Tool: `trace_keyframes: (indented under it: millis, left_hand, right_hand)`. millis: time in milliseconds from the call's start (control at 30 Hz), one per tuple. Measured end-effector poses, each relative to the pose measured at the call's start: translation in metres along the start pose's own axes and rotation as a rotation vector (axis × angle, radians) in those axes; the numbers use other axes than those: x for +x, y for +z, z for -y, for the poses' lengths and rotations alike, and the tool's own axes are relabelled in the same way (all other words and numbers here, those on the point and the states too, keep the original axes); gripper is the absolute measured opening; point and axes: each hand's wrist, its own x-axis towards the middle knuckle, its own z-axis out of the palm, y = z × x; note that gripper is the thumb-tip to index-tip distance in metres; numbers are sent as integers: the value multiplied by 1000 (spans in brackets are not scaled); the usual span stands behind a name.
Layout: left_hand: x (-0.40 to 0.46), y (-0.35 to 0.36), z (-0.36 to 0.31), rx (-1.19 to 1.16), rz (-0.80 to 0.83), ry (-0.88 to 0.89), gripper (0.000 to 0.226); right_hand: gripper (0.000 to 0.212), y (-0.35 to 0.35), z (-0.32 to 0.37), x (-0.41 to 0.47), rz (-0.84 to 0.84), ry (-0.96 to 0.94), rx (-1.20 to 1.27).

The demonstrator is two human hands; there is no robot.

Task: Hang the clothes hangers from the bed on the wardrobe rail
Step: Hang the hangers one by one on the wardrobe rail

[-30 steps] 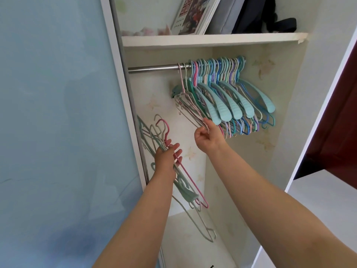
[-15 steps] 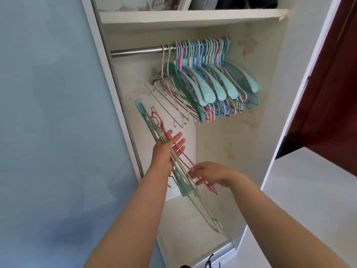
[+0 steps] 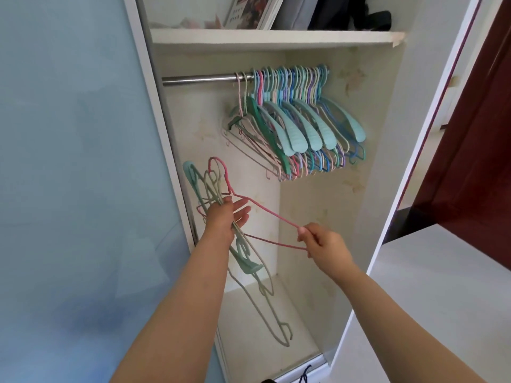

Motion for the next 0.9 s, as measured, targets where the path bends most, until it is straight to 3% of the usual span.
trace_keyframes:
  millis: [133, 300, 433, 600, 733, 900]
  left_hand:
    - [-1, 0, 0, 53, -99, -19, 14]
    - [-1, -4, 3, -18, -169, -60, 24]
    - [-5, -2, 1, -90, -201, -39, 21]
    - [-12, 0, -7, -62, -174, 16, 9]
    - [-15, 0, -16, -57, -138, 23, 10]
    - [-27, 1, -27, -48, -70, 79, 8]
  right_hand:
    - [23, -16, -5, 0, -102, -103, -133]
    - [24, -37, -12, 2, -205, -98, -142]
    - [32, -35, 17, 15, -92, -146, -326]
    - [27, -25, 74, 43, 130, -46, -202]
    - [20, -29, 121, 77, 123, -100, -241]
    - [27, -27, 163, 126, 57, -100, -151]
